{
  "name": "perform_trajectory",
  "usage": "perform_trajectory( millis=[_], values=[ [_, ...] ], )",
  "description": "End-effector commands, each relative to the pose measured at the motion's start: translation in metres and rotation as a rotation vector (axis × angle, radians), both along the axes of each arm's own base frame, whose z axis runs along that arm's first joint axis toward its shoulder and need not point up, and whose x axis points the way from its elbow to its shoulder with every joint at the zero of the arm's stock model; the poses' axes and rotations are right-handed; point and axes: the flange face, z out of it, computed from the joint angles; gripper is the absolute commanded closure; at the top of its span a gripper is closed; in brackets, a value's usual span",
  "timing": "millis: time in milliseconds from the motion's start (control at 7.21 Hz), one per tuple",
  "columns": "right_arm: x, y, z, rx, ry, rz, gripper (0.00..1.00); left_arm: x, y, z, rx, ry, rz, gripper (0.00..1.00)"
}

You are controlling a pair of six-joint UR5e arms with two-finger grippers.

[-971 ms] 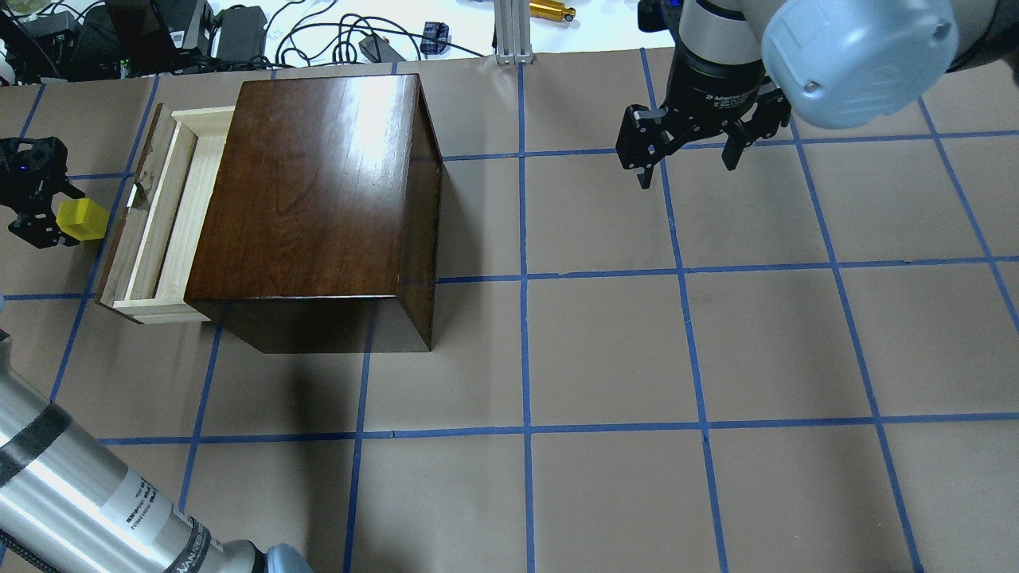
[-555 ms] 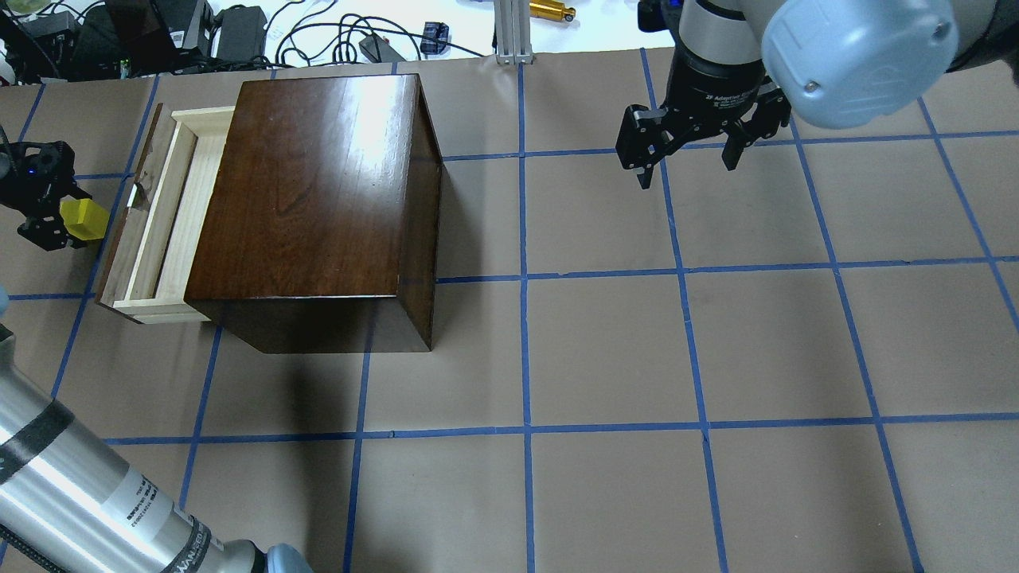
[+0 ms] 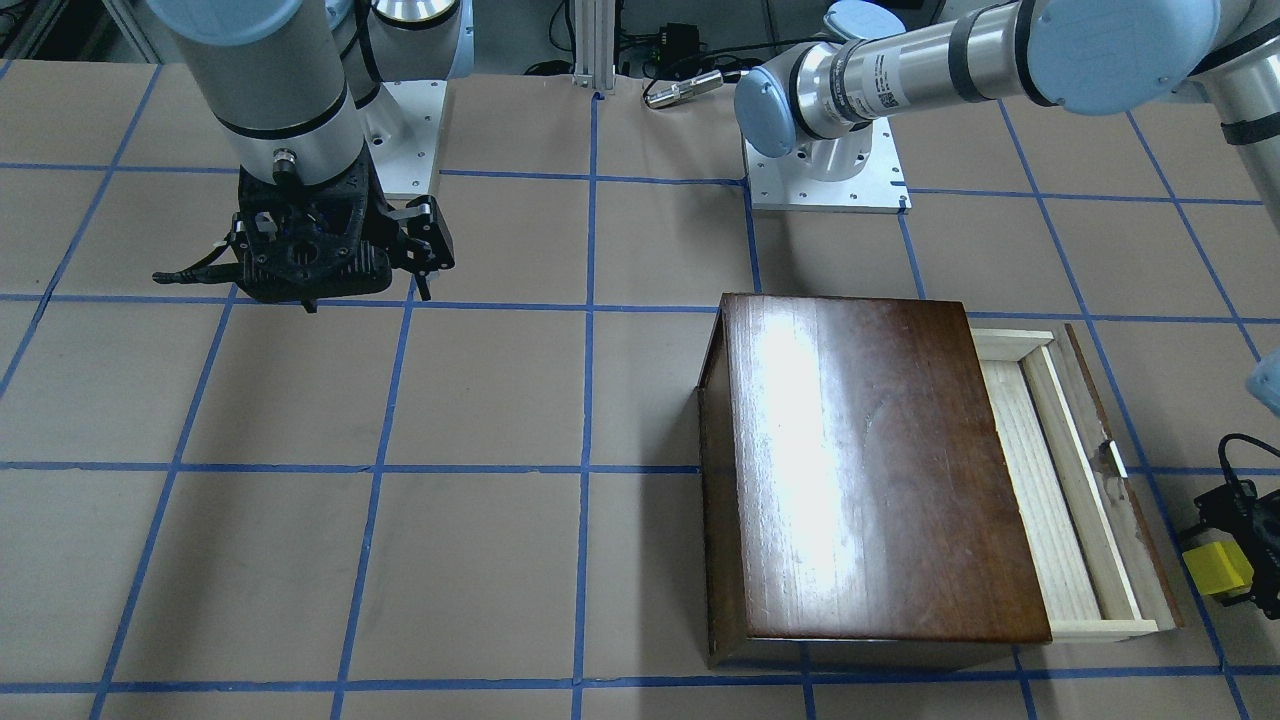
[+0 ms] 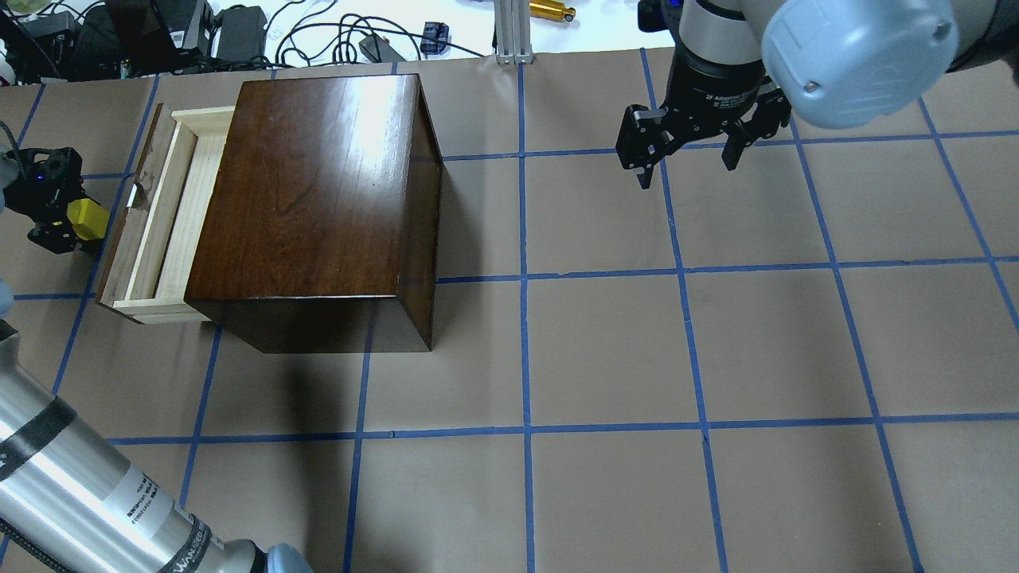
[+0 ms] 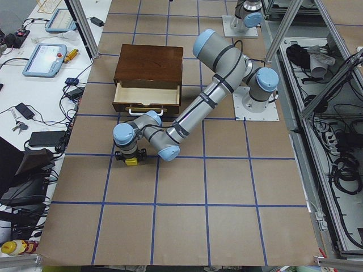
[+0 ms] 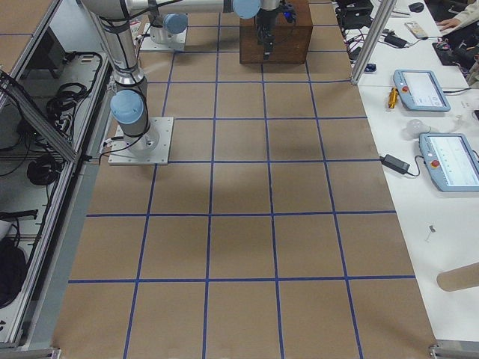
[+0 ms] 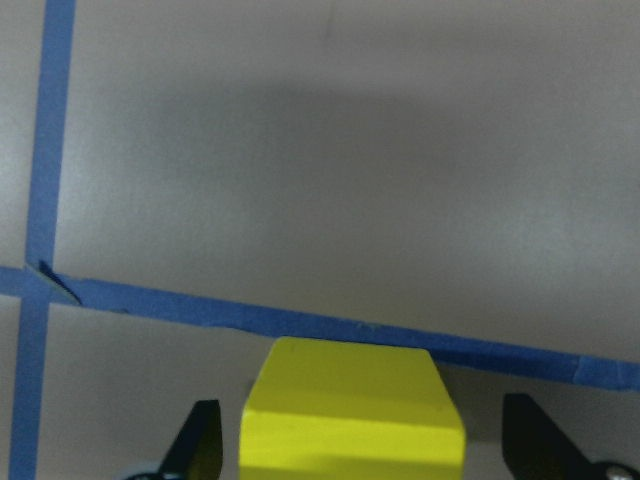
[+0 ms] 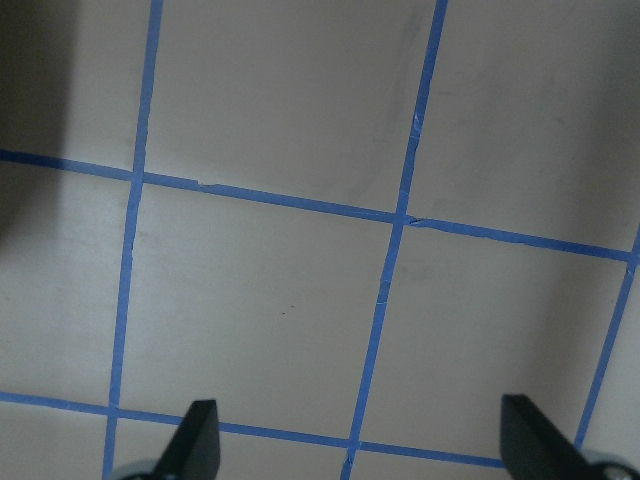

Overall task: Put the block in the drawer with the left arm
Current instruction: 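Lower the left gripper and close it on the yellow cube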

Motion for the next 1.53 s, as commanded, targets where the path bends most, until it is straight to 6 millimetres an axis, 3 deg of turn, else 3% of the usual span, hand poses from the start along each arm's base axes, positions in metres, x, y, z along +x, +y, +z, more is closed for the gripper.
perform_trajectory(
  millis=[0, 277, 1387],
  values=[
    [0.0, 0.0, 0.0, 0.0, 0.0, -0.001, 0.0, 0.0001, -0.0016, 0.001, -0.017, -0.003, -0.033, 0.63],
    [0.0, 0.0, 0.0, 0.0, 0.0, 0.001, 0.0, -0.0002, -0.0017, 0.0006, -0.02, -0.002, -0.034, 0.77],
    [0.0, 0.0, 0.0, 0.0, 0.0, 0.001, 0.0, 0.0, -0.0021, 0.0025, -0.023, -0.003, -0.034, 0.77]
  ],
)
